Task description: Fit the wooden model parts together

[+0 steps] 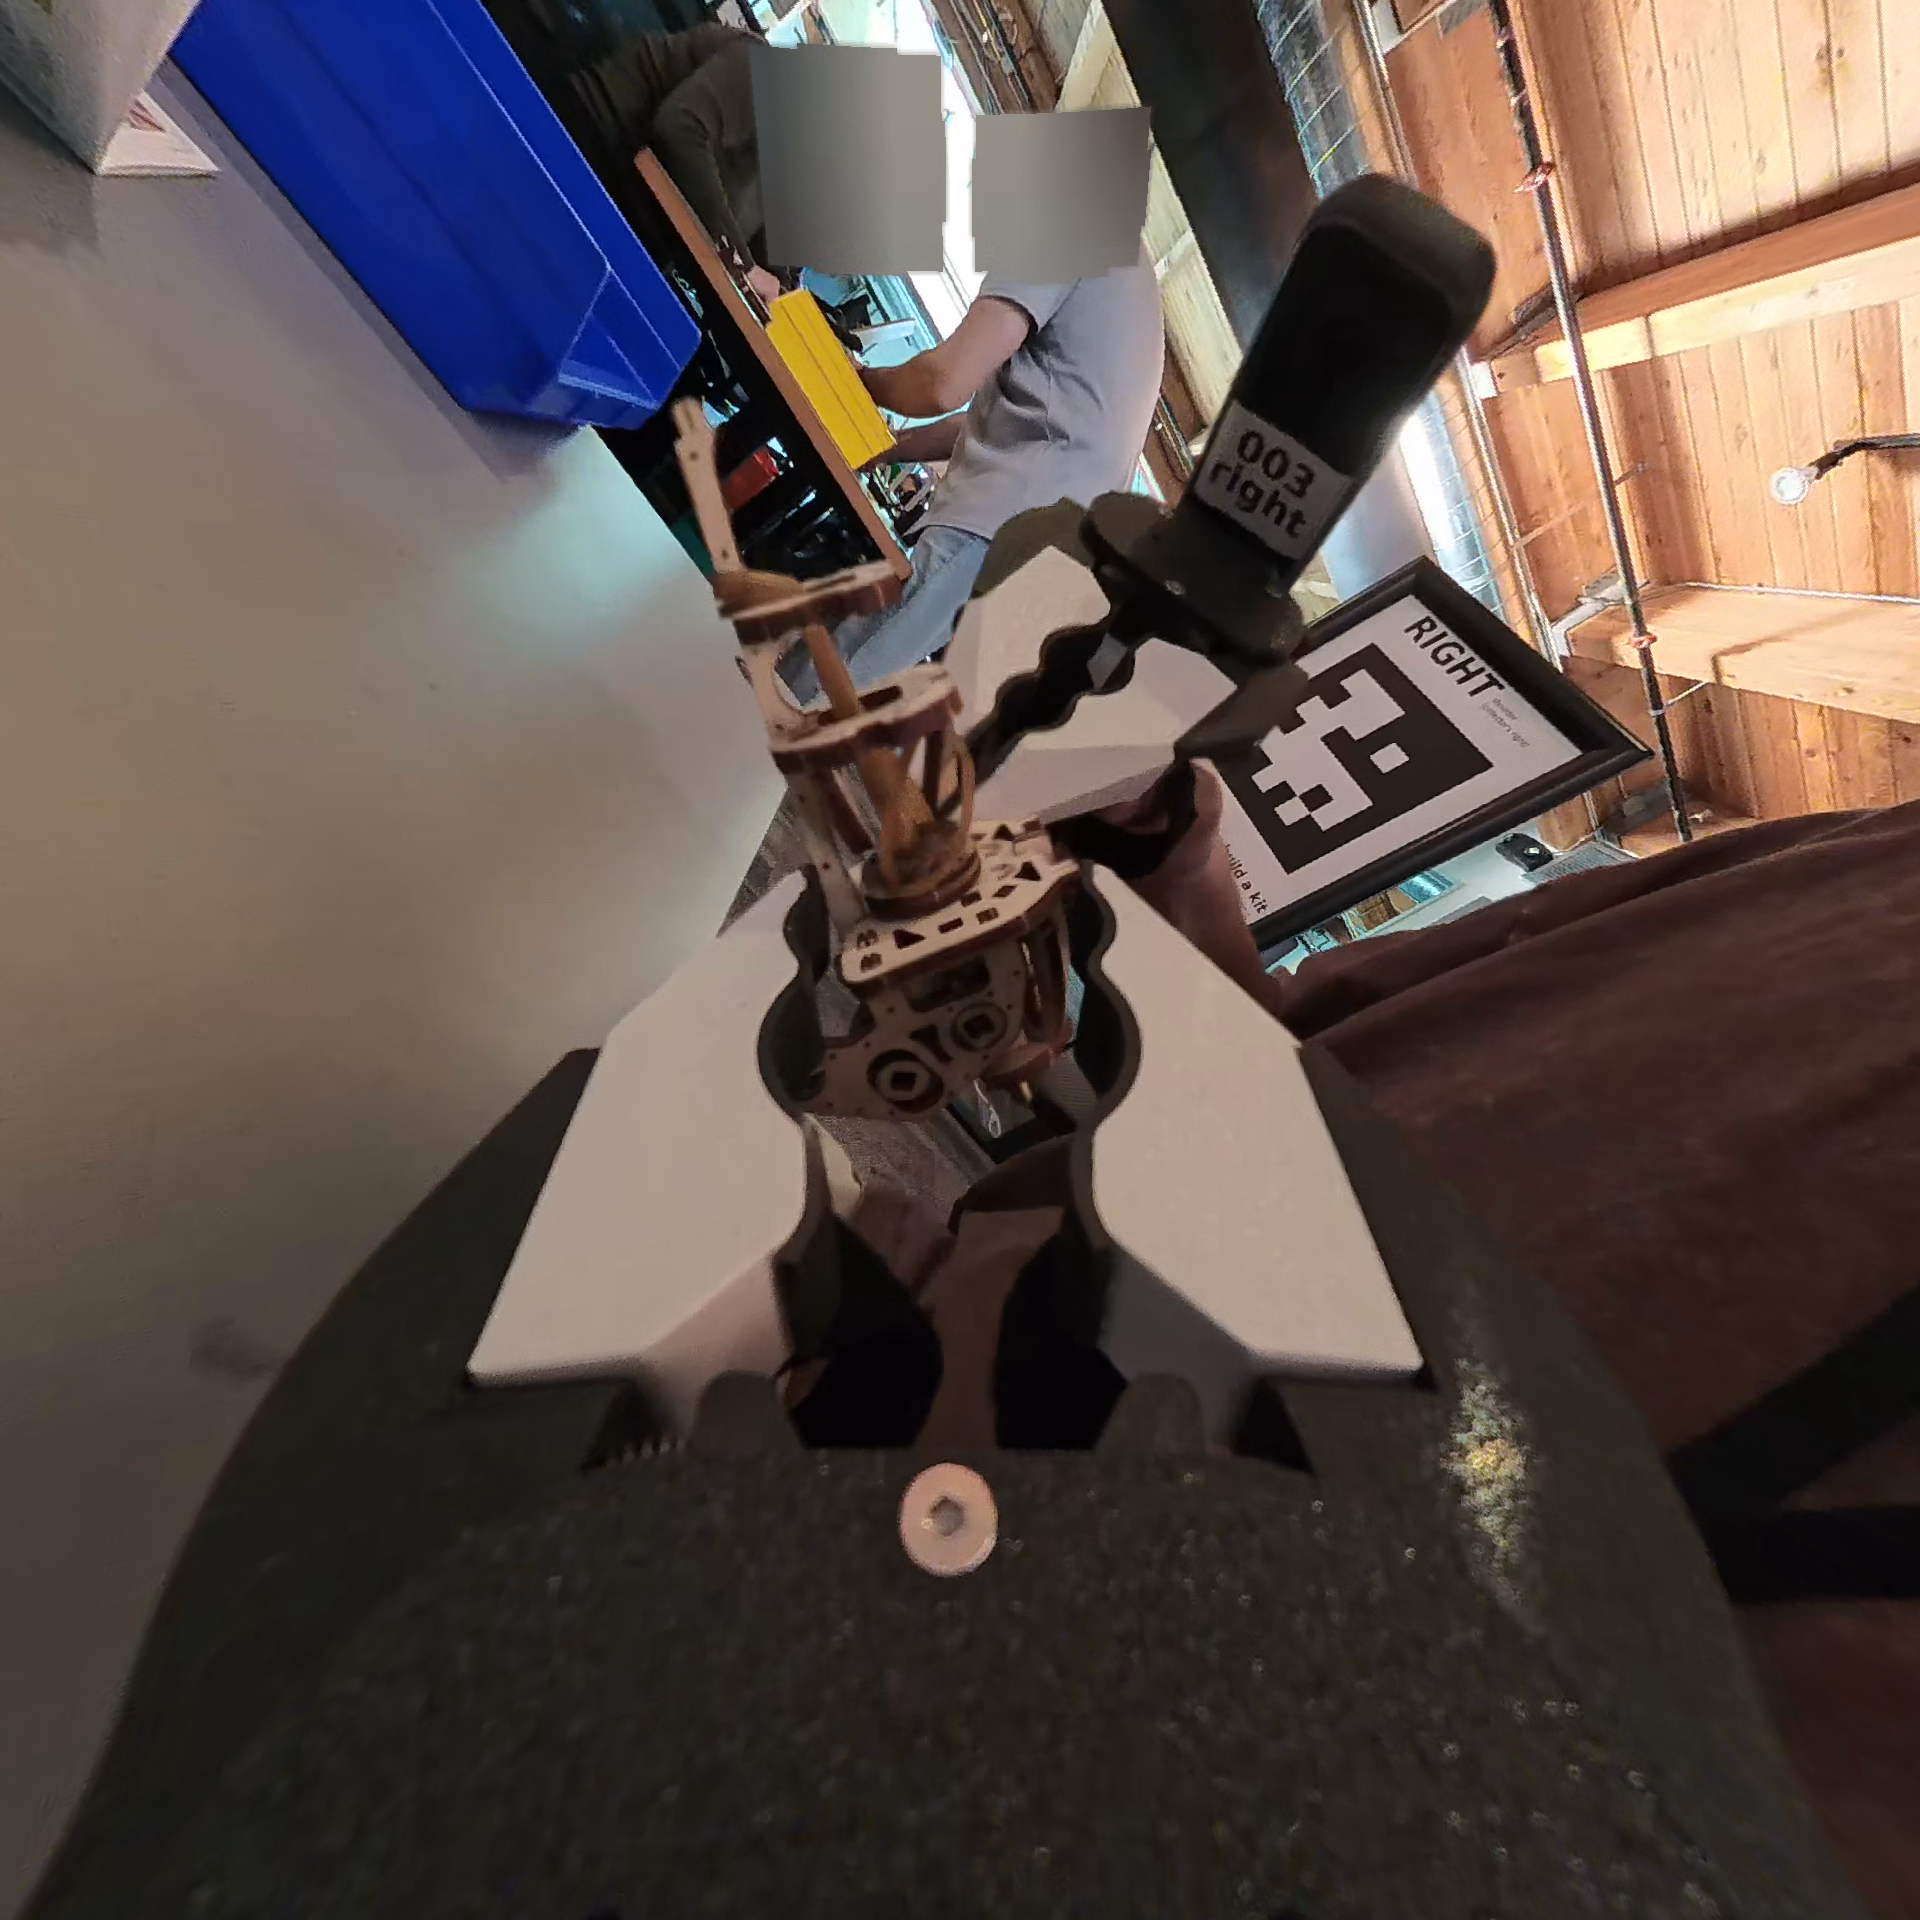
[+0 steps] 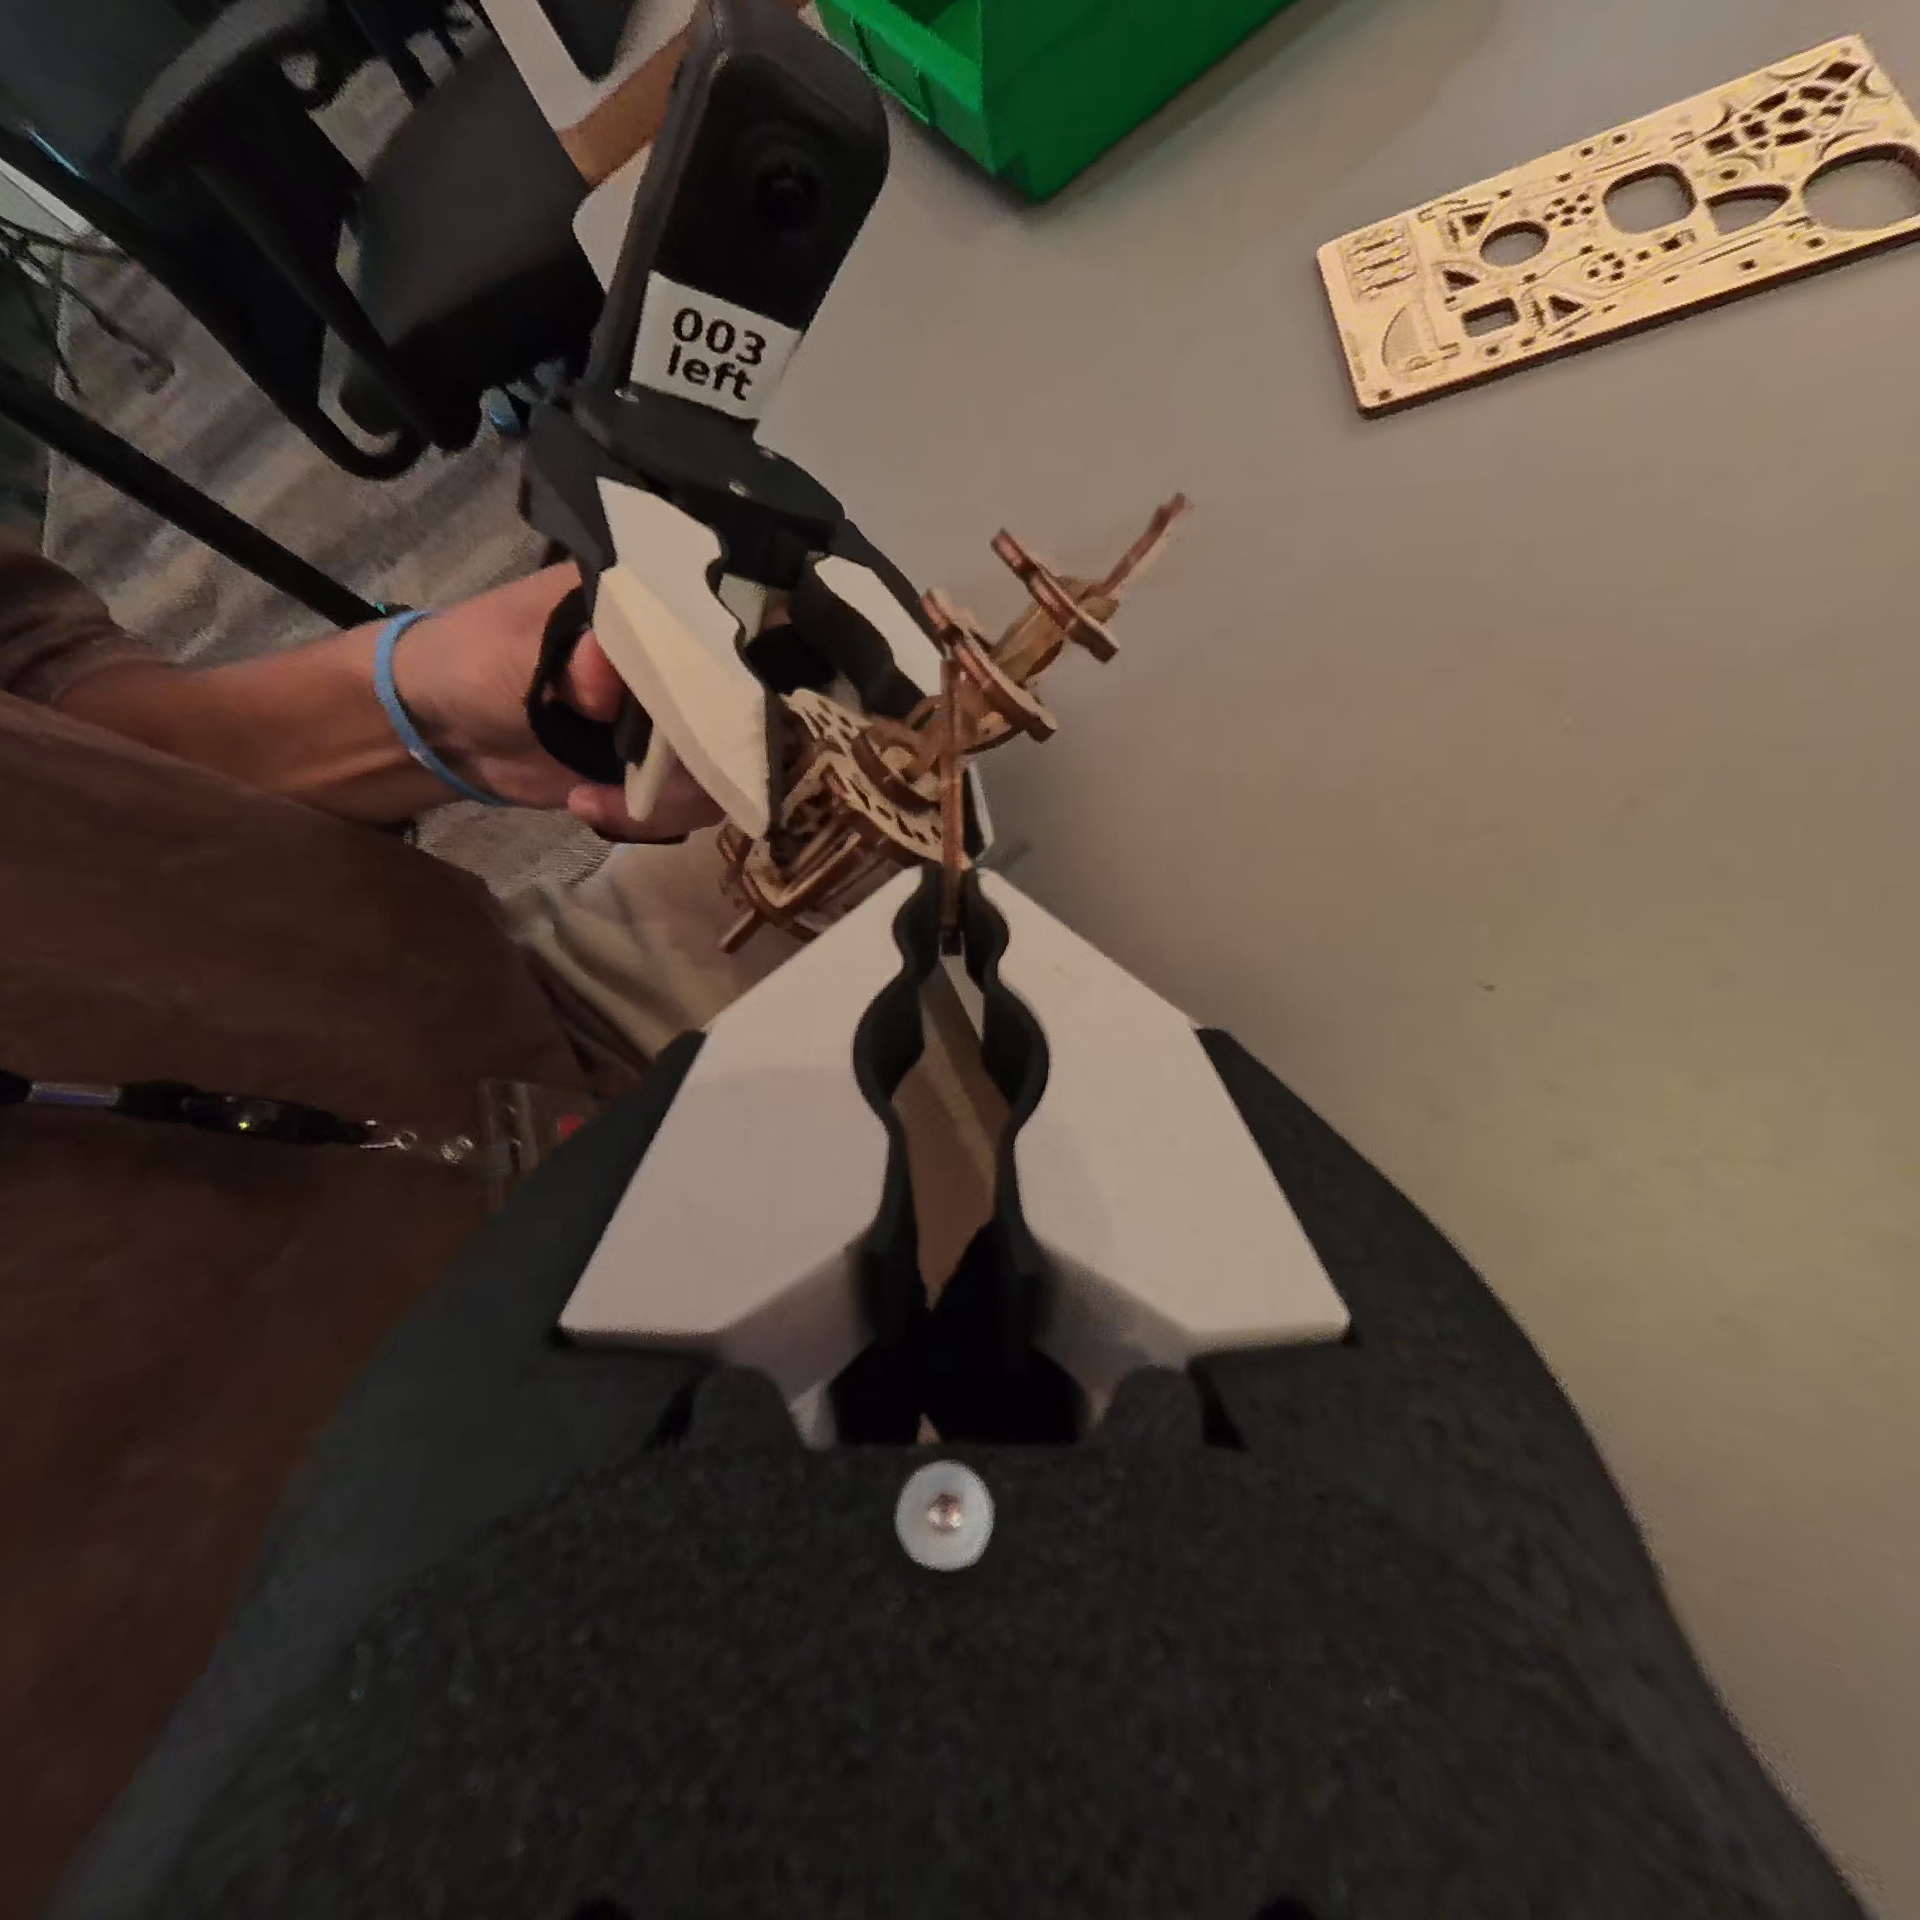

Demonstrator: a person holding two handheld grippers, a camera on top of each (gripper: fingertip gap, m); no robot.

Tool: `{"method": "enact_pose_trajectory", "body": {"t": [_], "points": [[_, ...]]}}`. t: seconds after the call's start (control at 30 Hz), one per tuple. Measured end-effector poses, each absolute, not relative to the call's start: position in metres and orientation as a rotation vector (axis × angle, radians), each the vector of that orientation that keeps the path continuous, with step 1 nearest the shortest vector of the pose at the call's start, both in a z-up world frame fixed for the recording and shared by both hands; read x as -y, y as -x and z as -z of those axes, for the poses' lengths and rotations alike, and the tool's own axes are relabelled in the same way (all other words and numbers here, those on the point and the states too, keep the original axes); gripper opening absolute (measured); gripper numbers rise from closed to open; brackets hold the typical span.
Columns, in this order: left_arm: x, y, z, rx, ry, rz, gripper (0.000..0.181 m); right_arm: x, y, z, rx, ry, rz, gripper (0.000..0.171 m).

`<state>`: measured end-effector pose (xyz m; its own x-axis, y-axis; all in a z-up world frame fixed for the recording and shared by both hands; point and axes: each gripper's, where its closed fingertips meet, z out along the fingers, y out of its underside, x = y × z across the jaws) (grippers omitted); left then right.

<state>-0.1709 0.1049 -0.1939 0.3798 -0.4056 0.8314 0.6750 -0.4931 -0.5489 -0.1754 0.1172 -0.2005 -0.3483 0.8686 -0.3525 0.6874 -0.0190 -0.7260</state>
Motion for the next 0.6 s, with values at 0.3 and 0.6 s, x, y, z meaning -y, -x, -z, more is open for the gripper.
{"method": "enact_pose_trajectory", "body": {"t": [0.3, 0.6], "points": [[-0.1063, 0.1748, 0.1968, 0.252, 1.644, 1.276, 0.044, -0.1156, 0.1797, 0.2071, 1.918, 1.859, -1.414, 0.003], [-0.1024, 0.173, 0.1922, 0.231, 1.616, 1.336, 0.044, -0.1083, 0.1766, 0.2029, 1.826, 1.928, -1.839, 0.002]]}}
